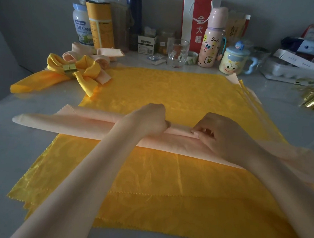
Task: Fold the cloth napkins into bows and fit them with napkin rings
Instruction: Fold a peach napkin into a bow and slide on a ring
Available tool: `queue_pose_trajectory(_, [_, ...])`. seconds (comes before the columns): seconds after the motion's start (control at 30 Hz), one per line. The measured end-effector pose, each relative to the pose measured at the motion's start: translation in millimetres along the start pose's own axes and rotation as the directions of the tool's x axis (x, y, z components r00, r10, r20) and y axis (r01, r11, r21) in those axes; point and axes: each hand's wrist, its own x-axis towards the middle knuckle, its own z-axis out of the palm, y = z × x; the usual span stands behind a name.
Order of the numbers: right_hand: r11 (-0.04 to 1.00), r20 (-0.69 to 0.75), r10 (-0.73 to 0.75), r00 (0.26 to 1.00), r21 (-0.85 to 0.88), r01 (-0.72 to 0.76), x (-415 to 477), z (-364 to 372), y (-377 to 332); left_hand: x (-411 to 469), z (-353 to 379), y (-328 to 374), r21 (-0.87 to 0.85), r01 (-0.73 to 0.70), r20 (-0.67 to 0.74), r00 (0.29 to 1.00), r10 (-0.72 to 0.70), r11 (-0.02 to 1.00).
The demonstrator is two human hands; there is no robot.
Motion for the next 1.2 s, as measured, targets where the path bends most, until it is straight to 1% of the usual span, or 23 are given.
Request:
queue_pose_trajectory(0.1, [0.993, -0.003, 0.067, 0.998, 0.102, -0.066, 1.3, 3.4, 0.9, -1.2, 0.6, -2.4, -0.025, 0.005, -0.025, 1.0, -0.005, 1.0])
queue_pose_trajectory(0.17, [0.986, 0.001, 0.118, 0.993, 0.122, -0.118, 0.5, 5.1, 2.4, -1.6, 1.3, -3.1, -0.025, -0.006, -0.036, 0.999, 0.005, 1.0])
queue_pose_trajectory(0.23, [0.967, 0.019, 0.175, 0.984, 0.186, -0.176, -0.8, 3.5, 3.6, -1.5, 1.9, -3.6, -0.024, -0.01, -0.074, 0.997, 0.008, 1.0])
queue_pose_trajectory(0.3, [0.948, 0.002, 0.193, 0.981, 0.258, -0.187, -0.9, 1.8, 3.0, -2.2, 1.4, -3.5, -0.002, -0.012, -0.123, 0.992, 0.012, 1.0])
queue_pose_trajectory(0.33, [0.949, -0.025, 0.185, 0.982, 0.264, -0.172, -0.9, 2.2, 2.9, -2.6, 1.0, -3.0, 0.013, -0.015, -0.143, 0.99, 0.017, 1.0])
queue_pose_trajectory(0.37, [0.957, -0.061, 0.17, 0.983, 0.248, -0.15, -0.4, 3.9, 2.8, -3.2, 0.7, -2.3, 0.03, -0.02, -0.16, 0.987, 0.025, 0.999])
queue_pose_trajectory(0.47, [0.994, -0.187, 0.082, 0.979, 0.092, -0.066, 2.0, 11.9, 3.1, -4.5, 0.6, -0.9, 0.048, -0.047, -0.19, 0.98, 0.056, 0.998])
queue_pose_trajectory(0.6, [0.997, -0.242, -0.07, 0.968, -0.031, 0.065, 1.6, 13.8, 4.7, -10.2, -4.5, 2.2, 0.009, -0.047, -0.104, 0.993, 0.048, 0.999])
queue_pose_trajectory(0.7, [0.98, -0.212, -0.186, 0.959, -0.111, 0.165, 1.1, 13.0, 3.9, -13.3, -8.5, 5.7, -0.038, -0.042, -0.067, 0.997, 0.039, 0.998])
queue_pose_trajectory(0.77, [0.974, -0.156, -0.207, 0.966, -0.129, 0.188, 0.4, 12.1, 1.7, -13.8, -7.9, 7.2, -0.036, -0.037, -0.06, 0.998, 0.035, 0.999])
queue_pose_trajectory(0.8, [0.979, -0.117, -0.184, 0.976, -0.115, 0.171, -0.5, 8.9, 0.1, -13.7, -7.5, 7.7, -0.032, -0.034, -0.056, 0.998, 0.033, 0.999])
queue_pose_trajectory(0.87, [0.995, 0.032, -0.081, 0.996, -0.049, 0.083, -3.1, -1.2, -3.1, -12.7, -5.6, 6.8, -0.033, -0.029, -0.041, 0.999, 0.028, 0.999])
queue_pose_trajectory(0.9, [0.999, 0.093, -0.037, 0.995, 0.007, 0.036, -4.3, -5.6, -2.6, -11.9, -4.6, 5.8, -0.033, -0.027, -0.032, 0.999, 0.026, 0.999])
queue_pose_trajectory(0.93, [0.999, 0.122, -0.012, 0.992, 0.045, 0.006, -4.9, -8.9, -2.3, -11.3, -3.9, 4.7, -0.036, -0.026, -0.027, 0.999, 0.025, 0.999])
queue_pose_trajectory(1.03, [0.995, 0.098, 0.04, 0.994, 0.084, -0.049, -3.9, -9.8, -4.4, -9.3, -2.4, 1.8, -0.056, -0.034, -0.019, 0.999, 0.033, 0.998])
queue_pose_trajectory(1.13, [0.983, 0.12, 0.1, 0.988, 0.14, -0.117, -5.0, -5.8, -5.0, -9.3, -3.1, 1.0, -0.064, -0.022, 0.012, 1.0, 0.023, 0.998])
queue_pose_trajectory(1.2, [0.972, 0.078, 0.111, 0.991, 0.201, -0.125, -5.9, -3.7, -5.6, -8.7, -3.6, 1.1, -0.071, -0.027, 0.013, 1.0, 0.028, 0.997])
